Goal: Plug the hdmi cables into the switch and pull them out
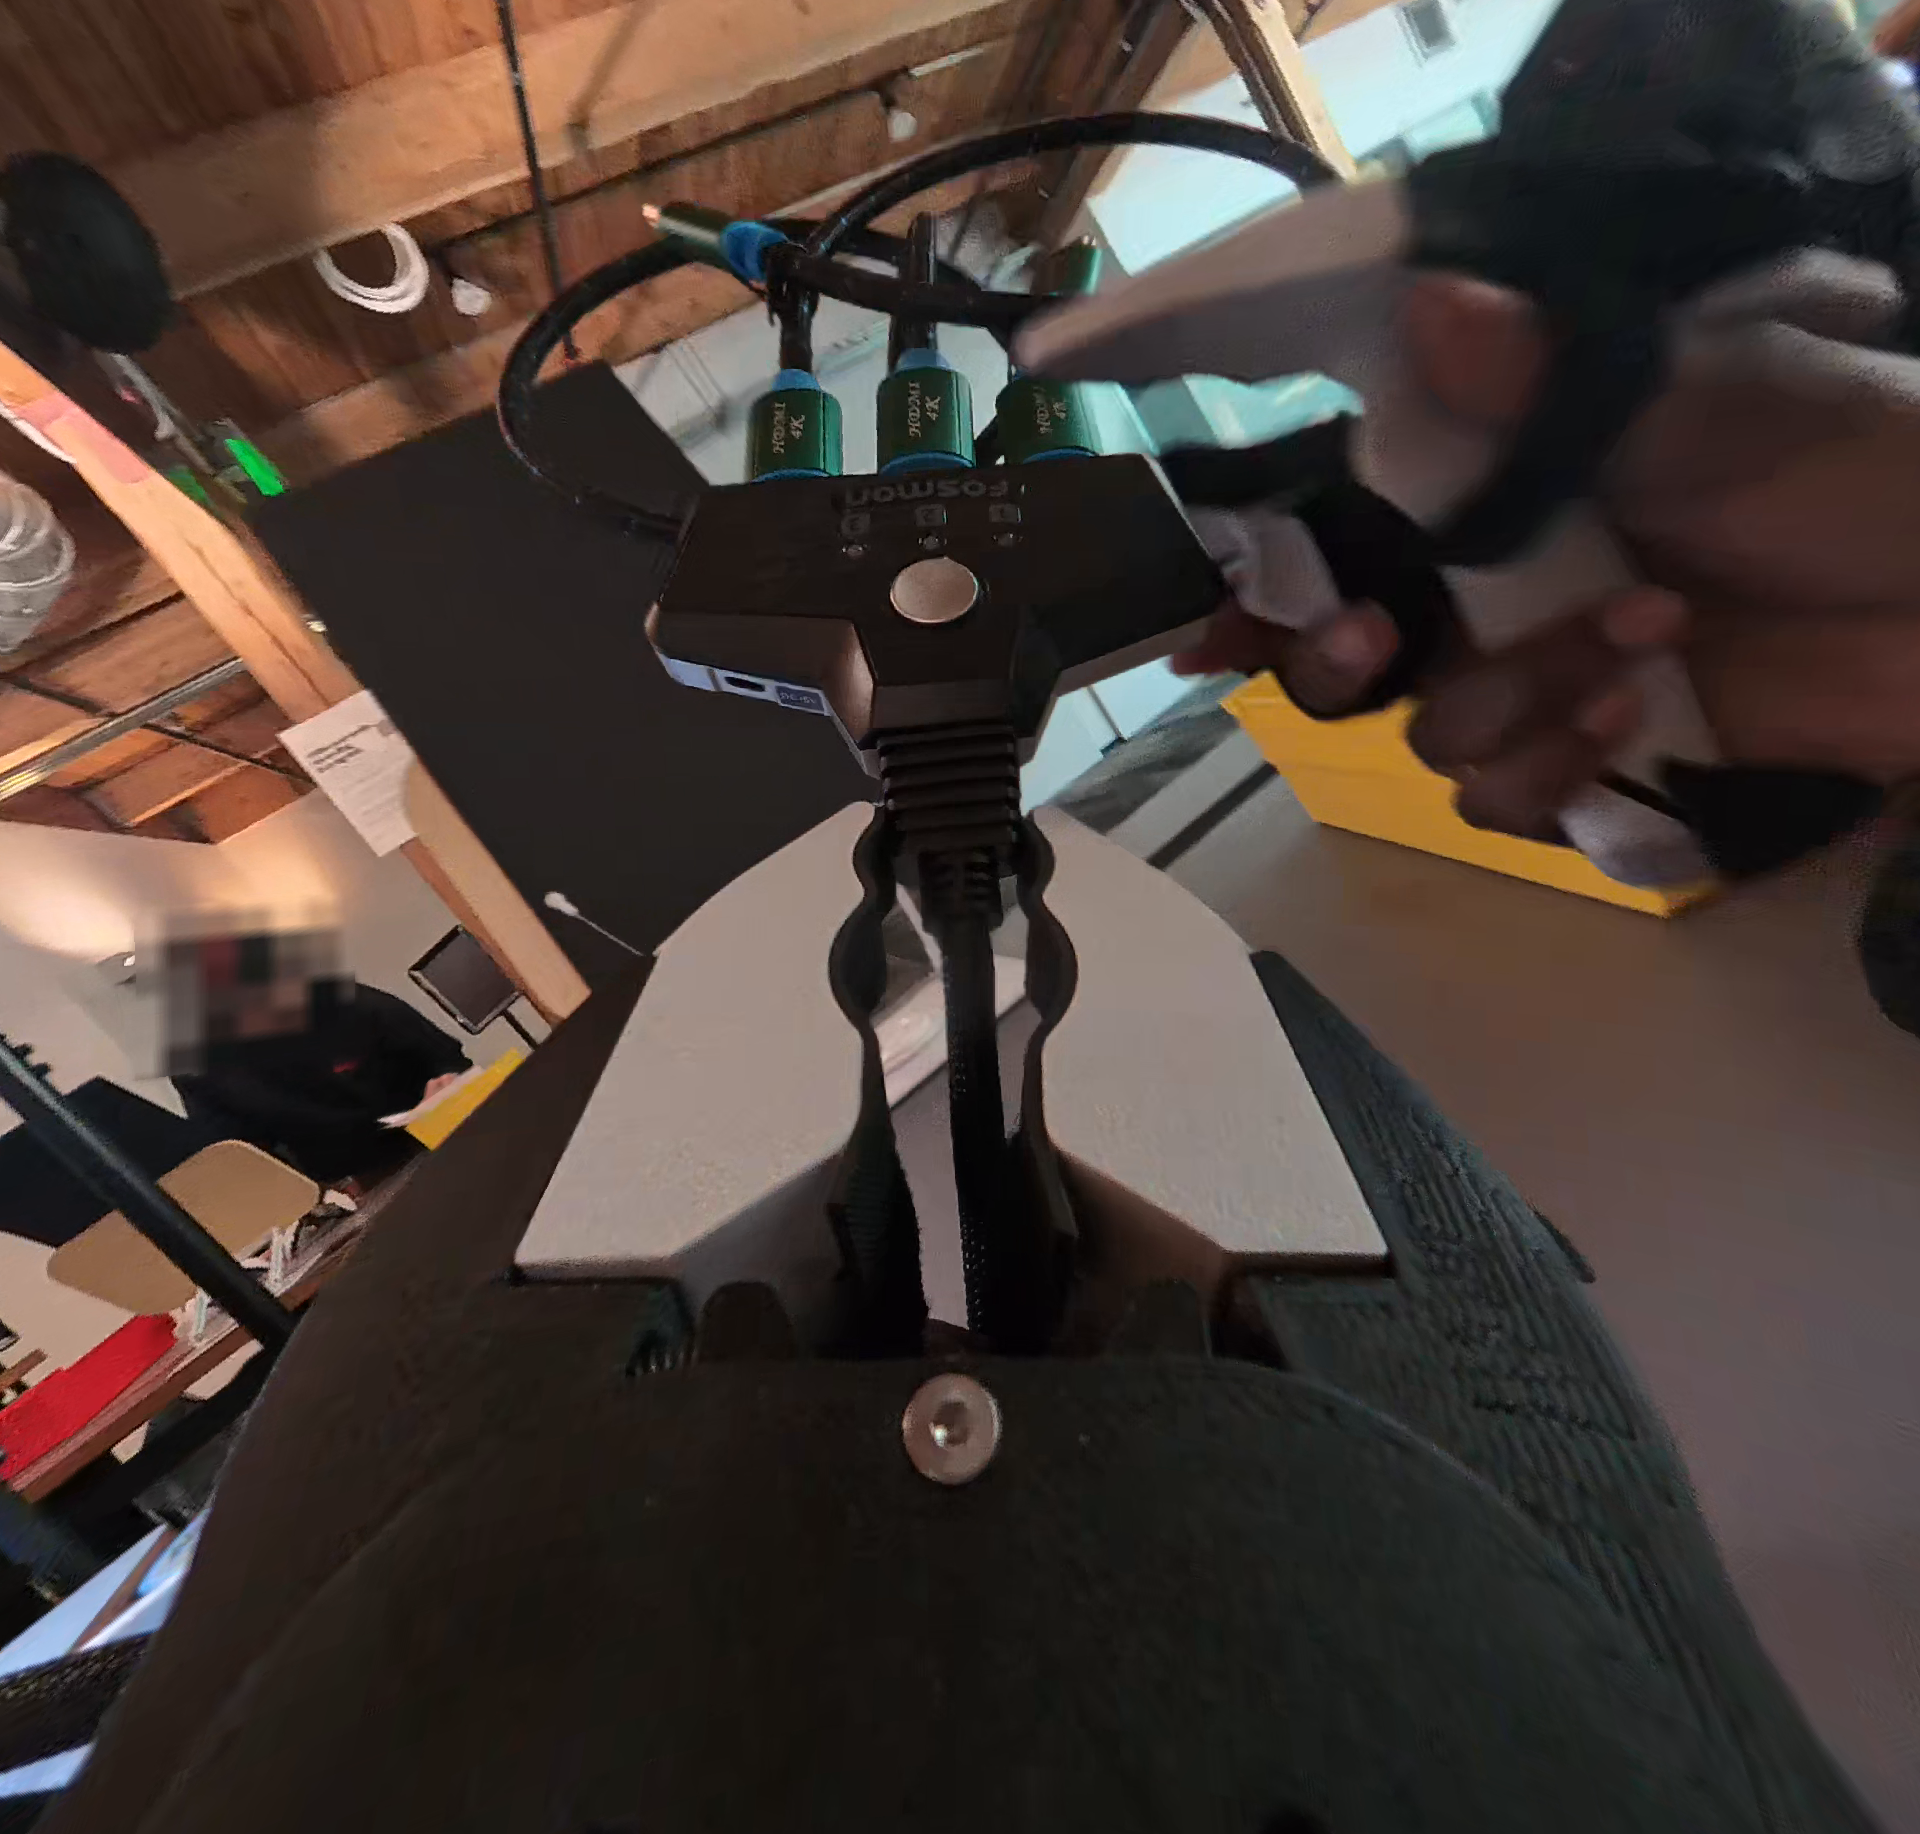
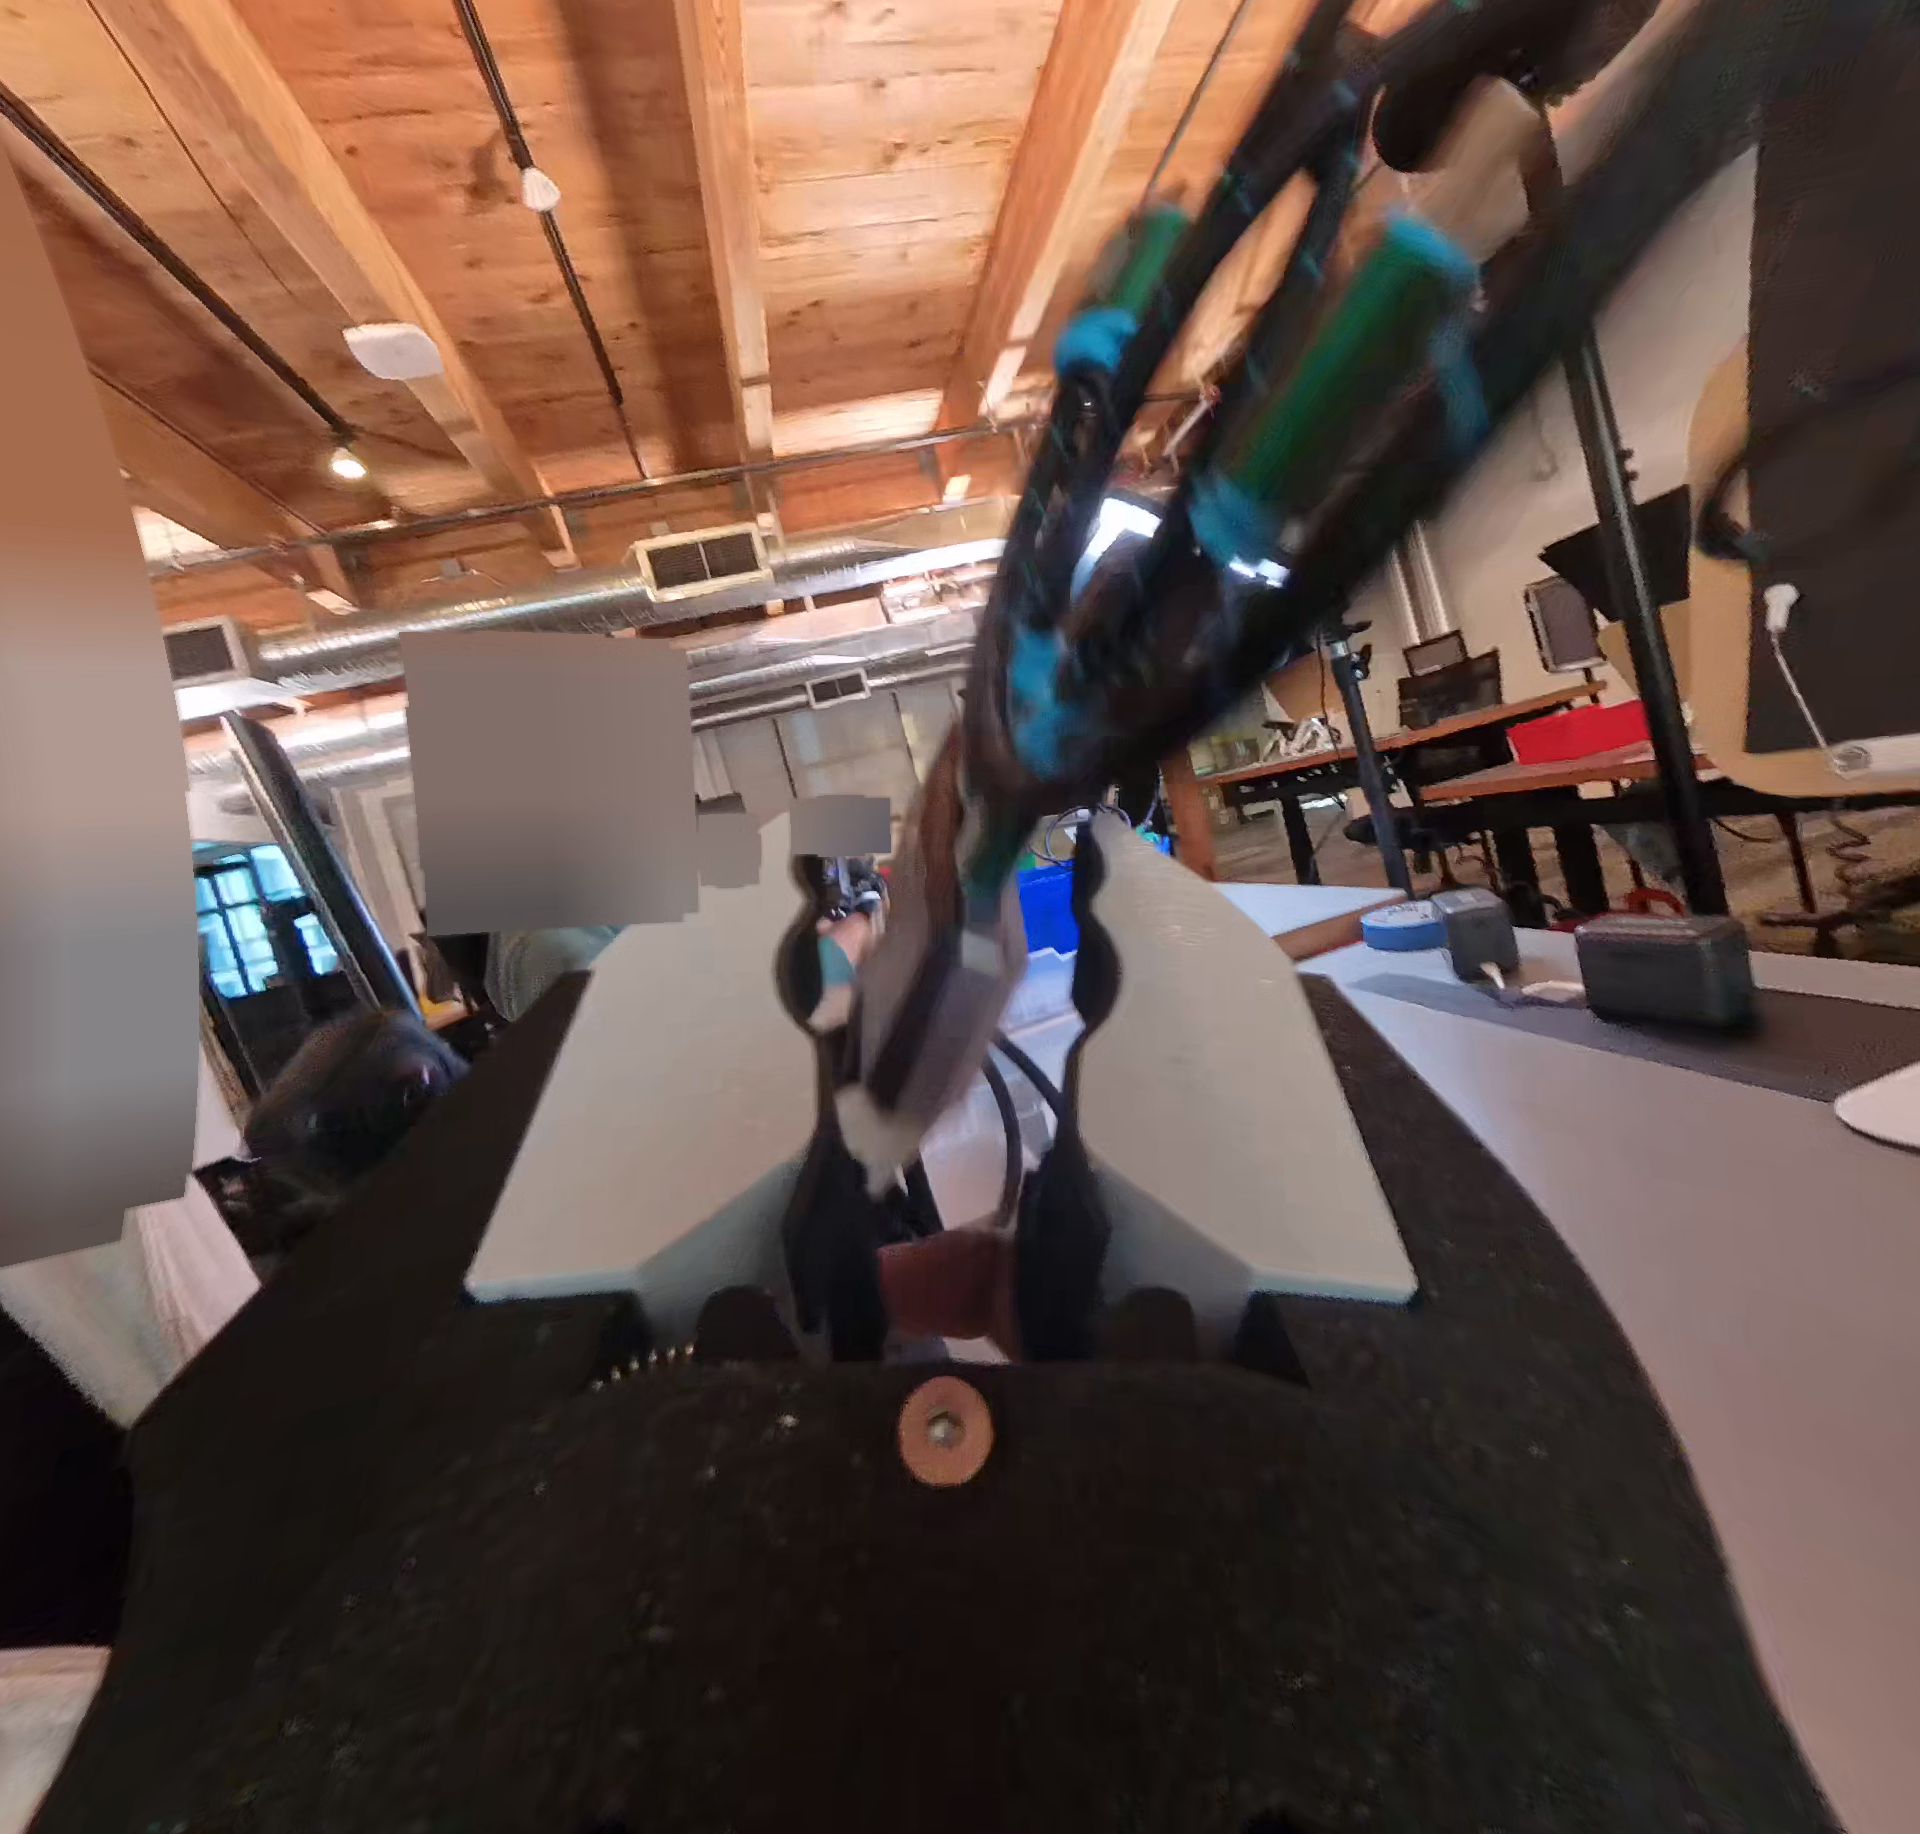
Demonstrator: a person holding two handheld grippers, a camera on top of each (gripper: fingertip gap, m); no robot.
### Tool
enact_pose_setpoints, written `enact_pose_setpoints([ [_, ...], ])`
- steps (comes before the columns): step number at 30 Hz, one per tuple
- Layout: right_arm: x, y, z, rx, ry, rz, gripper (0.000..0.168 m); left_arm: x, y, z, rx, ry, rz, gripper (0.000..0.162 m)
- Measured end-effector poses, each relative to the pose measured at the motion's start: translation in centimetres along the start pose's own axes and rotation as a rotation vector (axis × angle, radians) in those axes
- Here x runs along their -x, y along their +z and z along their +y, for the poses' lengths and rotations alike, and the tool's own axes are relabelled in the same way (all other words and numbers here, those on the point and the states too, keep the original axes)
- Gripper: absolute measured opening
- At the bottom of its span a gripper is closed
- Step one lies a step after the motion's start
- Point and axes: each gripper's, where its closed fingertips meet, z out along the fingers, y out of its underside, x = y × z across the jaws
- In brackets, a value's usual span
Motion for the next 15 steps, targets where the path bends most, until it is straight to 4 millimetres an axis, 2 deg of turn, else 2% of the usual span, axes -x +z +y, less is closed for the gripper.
enact_pose_setpoints([
  [1,-0.6,0.1,-0.2,-0.007,0.019,0.025,0.037,-0.7,-0.1,0.4,0.004,0.004,0.012,0.022],
  [2,-1.5,0.0,0.1,0.011,0.021,0.059,0.02,-1.1,-0.3,0.6,-0.001,0.002,0.011,0.022],
  [5,-1.2,-0.3,1.3,0.042,0.077,-0.03,0.013,-1.9,-0.6,1.9,0.025,-0.072,0.059,0.023],
  [7,-1.8,-0.7,2.2,0.075,0.067,-0.016,0.01,-2.7,-0.8,2.4,0.047,-0.209,0.155,0.026],
  [8,-2.0,-0.9,2.7,0.103,0.061,-0.012,0.009,-2.9,-1.1,2.2,0.046,-0.322,0.211,0.034],
  [9,-1.9,-0.9,3.1,0.126,0.054,-0.02,0.009,-2.9,-1.2,1.8,0.039,-0.453,0.261,0.053],
  [10,-1.8,-0.9,3.6,0.16,0.028,-0.029,0.01,-2.5,-1.4,1.0,0.011,-0.586,0.306,0.063],
  [12,-1.5,-0.7,4.2,0.206,-0.02,-0.035,0.01,-1.5,-1.6,0.4,0.014,-0.827,0.372,0.068],
  [13,-1.3,-0.7,4.2,0.214,-0.029,-0.049,0.01,-1.0,-1.4,0.5,0.023,-0.917,0.386,0.078],
  [14,-1.0,-0.7,4.5,0.229,-0.027,-0.075,0.01,-0.5,-1.2,0.8,0.036,-0.981,0.381,0.089],
  [15,-0.7,-0.7,4.8,0.242,-0.026,-0.096,0.01,-0.1,-1.1,1.0,0.039,-1.01,0.389,0.093],
])
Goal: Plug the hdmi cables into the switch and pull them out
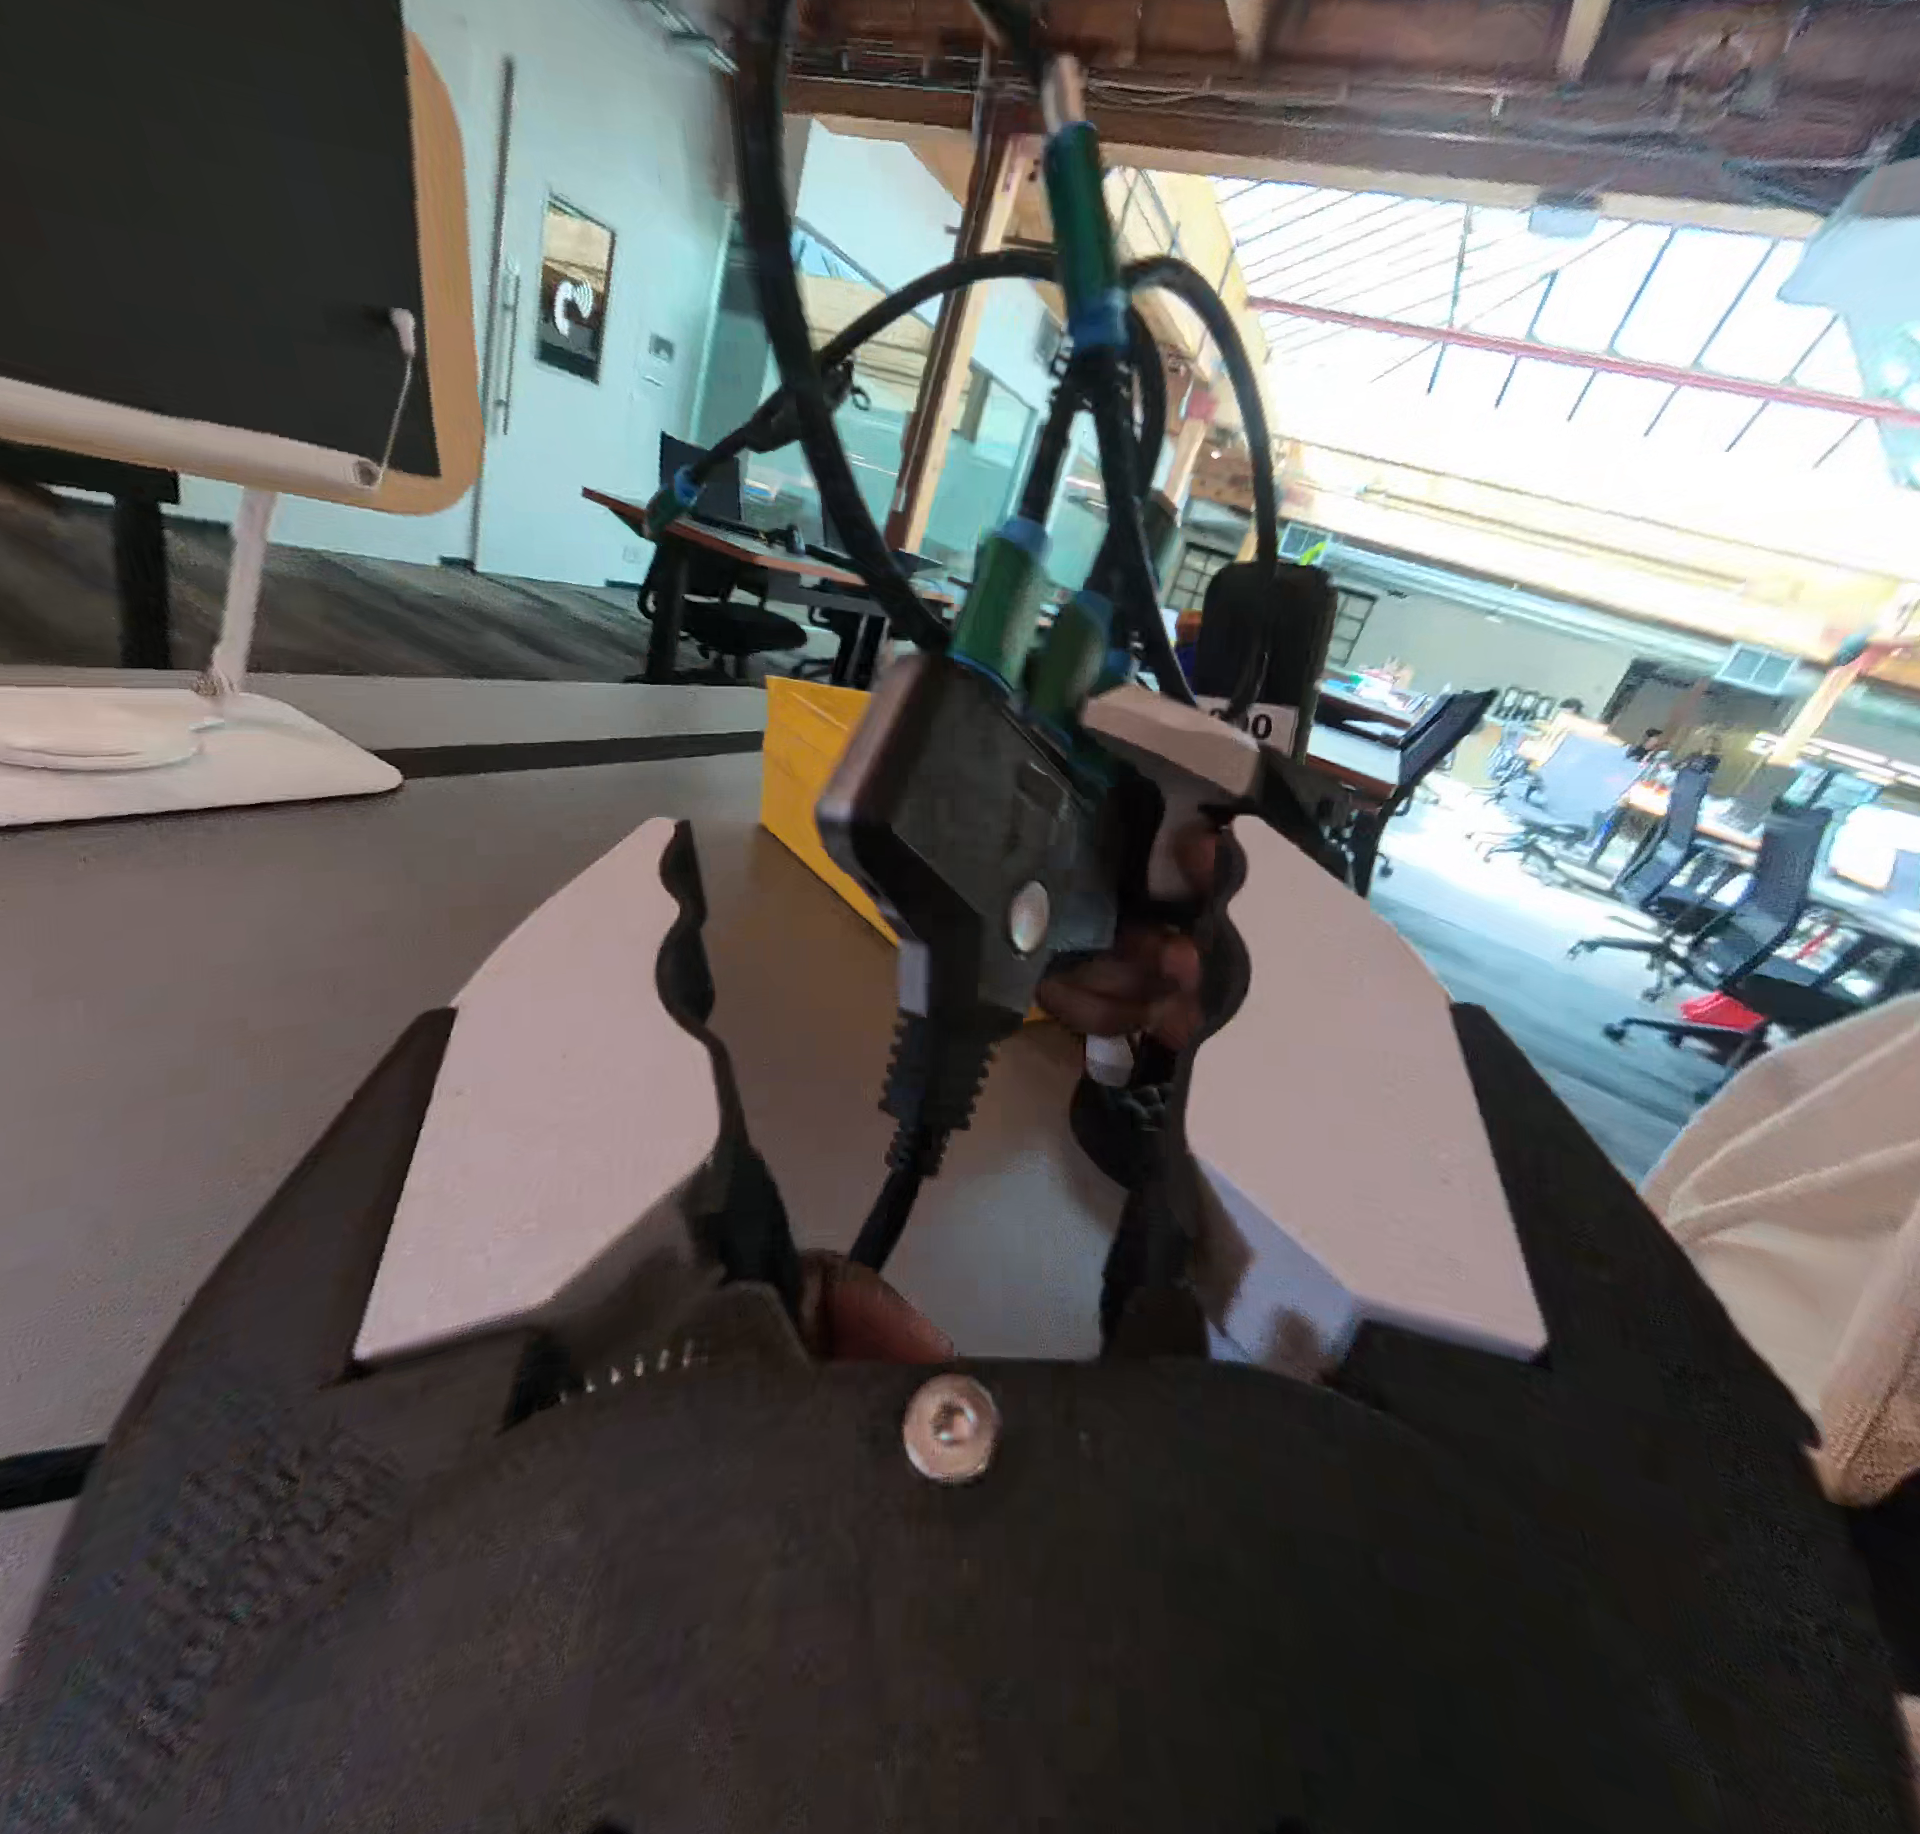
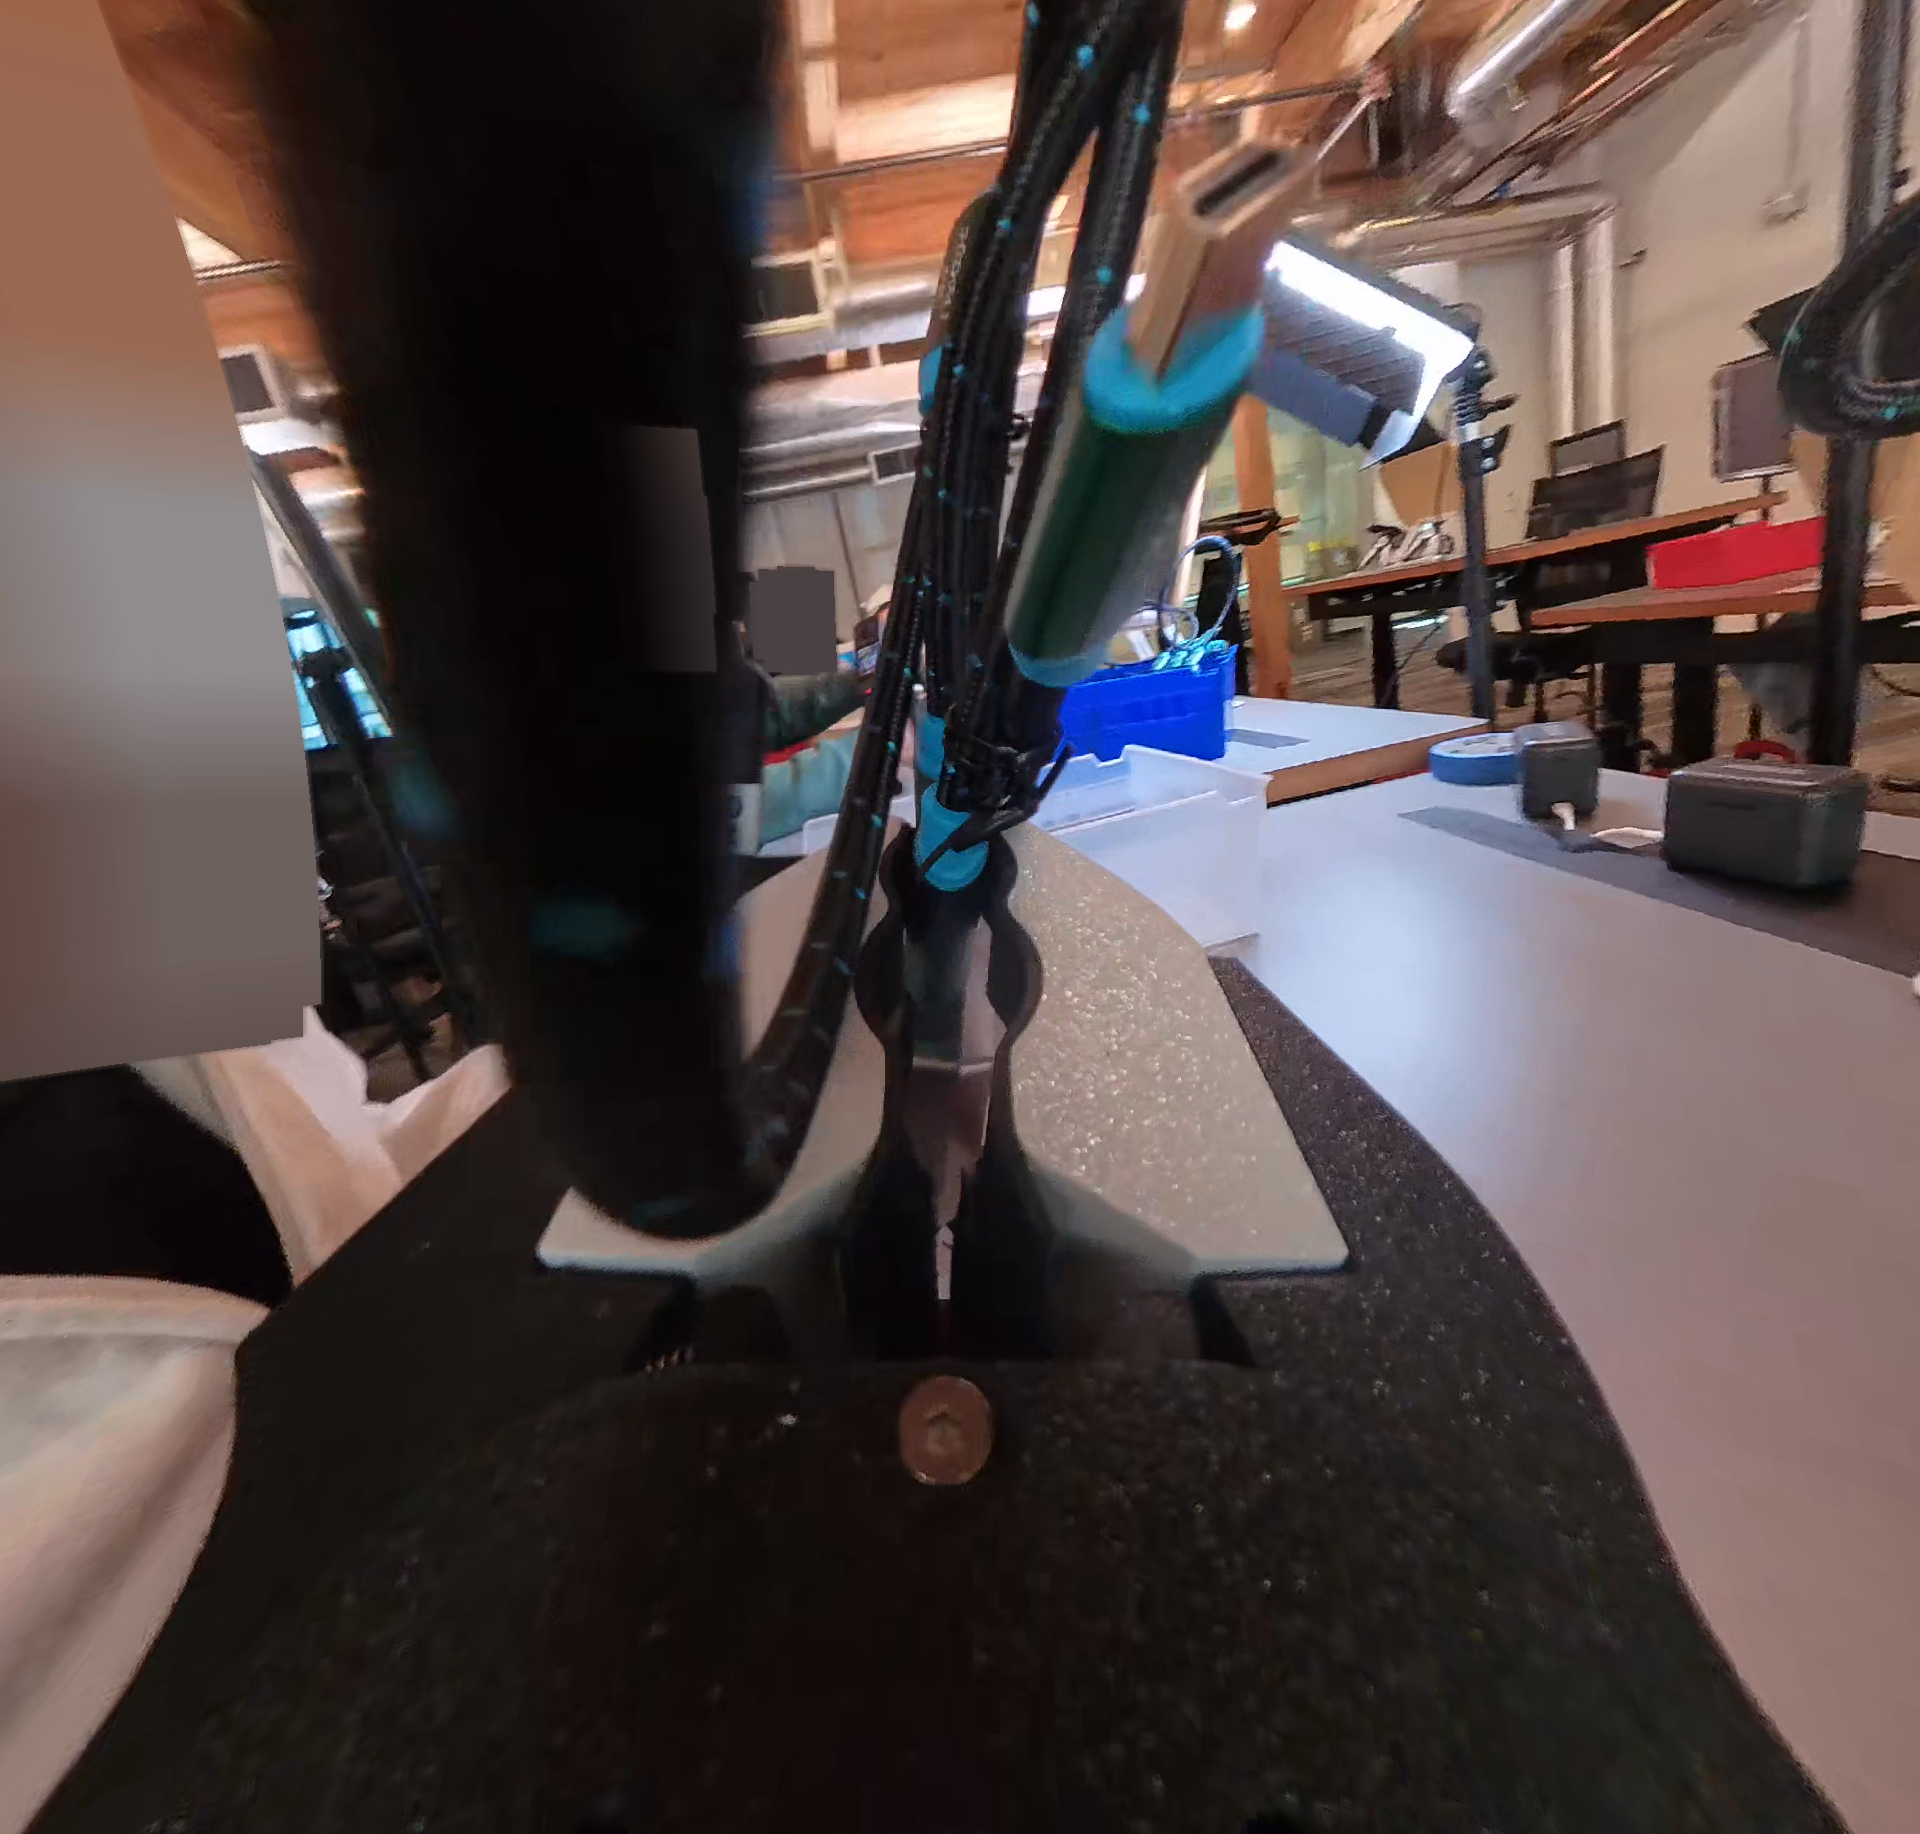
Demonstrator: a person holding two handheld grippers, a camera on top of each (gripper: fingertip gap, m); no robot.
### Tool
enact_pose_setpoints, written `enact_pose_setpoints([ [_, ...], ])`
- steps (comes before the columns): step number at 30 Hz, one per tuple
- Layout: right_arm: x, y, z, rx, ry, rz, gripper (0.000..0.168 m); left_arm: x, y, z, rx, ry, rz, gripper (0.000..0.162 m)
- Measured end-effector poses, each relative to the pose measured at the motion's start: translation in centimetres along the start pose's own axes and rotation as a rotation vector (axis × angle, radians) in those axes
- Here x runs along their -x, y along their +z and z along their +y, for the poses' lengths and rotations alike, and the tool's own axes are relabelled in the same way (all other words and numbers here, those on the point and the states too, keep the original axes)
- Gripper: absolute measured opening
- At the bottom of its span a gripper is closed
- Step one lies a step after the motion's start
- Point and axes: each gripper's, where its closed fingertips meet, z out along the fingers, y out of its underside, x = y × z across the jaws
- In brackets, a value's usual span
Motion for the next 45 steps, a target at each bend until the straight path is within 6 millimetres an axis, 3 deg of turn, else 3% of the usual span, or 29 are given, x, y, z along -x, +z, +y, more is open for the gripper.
enact_pose_setpoints([
  [3,0.5,0.4,0.8,0.029,-0.01,-0.025,0.01,0.9,0.1,-0.3,0.011,0.008,-0.007,0.093],
  [6,1.3,0.9,1.3,0.041,0.002,-0.072,0.011,-0.7,1.3,2.0,0.15,-0.024,0.102,0.091],
  [8,1.6,1.1,1.7,0.061,-0.015,-0.085,0.013,-1.2,2.0,3.3,0.184,-0.032,0.134,0.076],
  [9,1.7,1.1,1.7,0.064,-0.026,-0.088,0.011,-0.8,2.1,3.1,0.142,-0.019,0.12,0.057],
  [13,1.1,0.6,1.9,0.093,-0.033,-0.051,0.014,-1.0,1.7,3.5,0.13,-0.116,0.183,0.039],
  [16,0.4,-0.6,1.0,0.035,-0.072,0.02,0.026,-0.5,1.3,3.5,0.103,-0.129,0.179,0.037],
  [23,0.0,-1.0,2.6,0.106,-0.084,0.051,0.012,-0.6,0.9,4.7,0.116,-0.221,0.255,0.033],
  [30,0.0,-1.0,1.8,-0.029,0.077,0.025,0.012,-1.7,0.8,4.7,0.075,-0.279,0.326,0.026],
  [35,1.3,-0.7,1.4,-0.074,0.147,-0.076,0.011,-2.8,0.3,5.1,0.089,-0.332,0.408,0.026],
  [45,-0.1,-0.8,1.1,-0.198,0.204,0.044,0.01,-2.7,0.7,5.1,0.101,-0.436,0.422,0.023],
])
